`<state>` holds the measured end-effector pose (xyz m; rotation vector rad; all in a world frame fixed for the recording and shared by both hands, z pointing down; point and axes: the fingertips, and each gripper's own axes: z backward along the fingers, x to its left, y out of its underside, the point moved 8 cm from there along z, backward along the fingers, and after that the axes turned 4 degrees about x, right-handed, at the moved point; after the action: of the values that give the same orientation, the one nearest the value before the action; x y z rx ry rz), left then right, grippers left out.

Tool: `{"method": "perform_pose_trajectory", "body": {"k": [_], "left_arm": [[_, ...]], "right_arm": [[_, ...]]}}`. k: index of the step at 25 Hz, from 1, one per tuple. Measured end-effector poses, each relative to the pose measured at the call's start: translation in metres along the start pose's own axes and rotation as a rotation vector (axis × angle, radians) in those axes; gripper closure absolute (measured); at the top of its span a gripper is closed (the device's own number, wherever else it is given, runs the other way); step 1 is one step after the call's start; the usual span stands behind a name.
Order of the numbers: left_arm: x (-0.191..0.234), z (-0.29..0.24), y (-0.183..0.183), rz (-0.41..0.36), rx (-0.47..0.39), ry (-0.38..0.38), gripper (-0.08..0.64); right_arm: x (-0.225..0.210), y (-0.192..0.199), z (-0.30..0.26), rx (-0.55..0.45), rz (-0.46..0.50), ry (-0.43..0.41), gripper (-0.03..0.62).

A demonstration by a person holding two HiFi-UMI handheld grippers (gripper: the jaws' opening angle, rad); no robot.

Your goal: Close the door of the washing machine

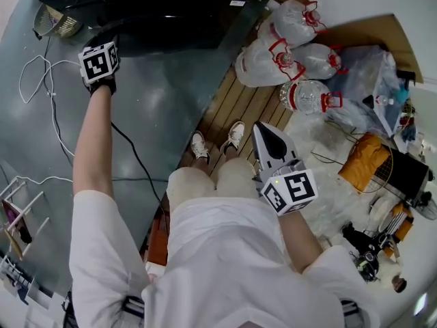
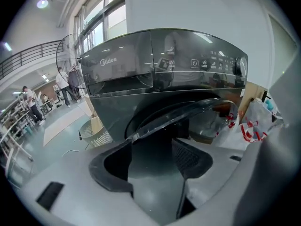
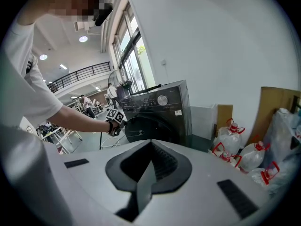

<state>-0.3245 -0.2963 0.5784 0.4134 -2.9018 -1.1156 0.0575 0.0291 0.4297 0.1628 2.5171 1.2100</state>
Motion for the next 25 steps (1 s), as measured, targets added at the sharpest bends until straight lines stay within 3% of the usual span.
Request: {"method": "perform_pose_trajectory", "body": {"k": [6, 20, 25], "left_arm": [[0.000, -0.014, -0.013, 0.013, -0.011, -0.006, 0.300], [-0.006, -0.033, -0.039, -0.073, -0.038, 0.024, 0.353], [-0.013, -0.032, -0.043, -0.105, -0.006, -0.007, 0.396]], "right_arm": [[-0.003, 0.002, -0.005, -0.003, 0.000, 0.006, 0.595], [-0.021, 0.010, 0.009, -0.015, -0.033, 0.089, 0.595], [-0.017, 0.019, 0.022, -0.017, -0.046, 0.112, 0.595]]}}
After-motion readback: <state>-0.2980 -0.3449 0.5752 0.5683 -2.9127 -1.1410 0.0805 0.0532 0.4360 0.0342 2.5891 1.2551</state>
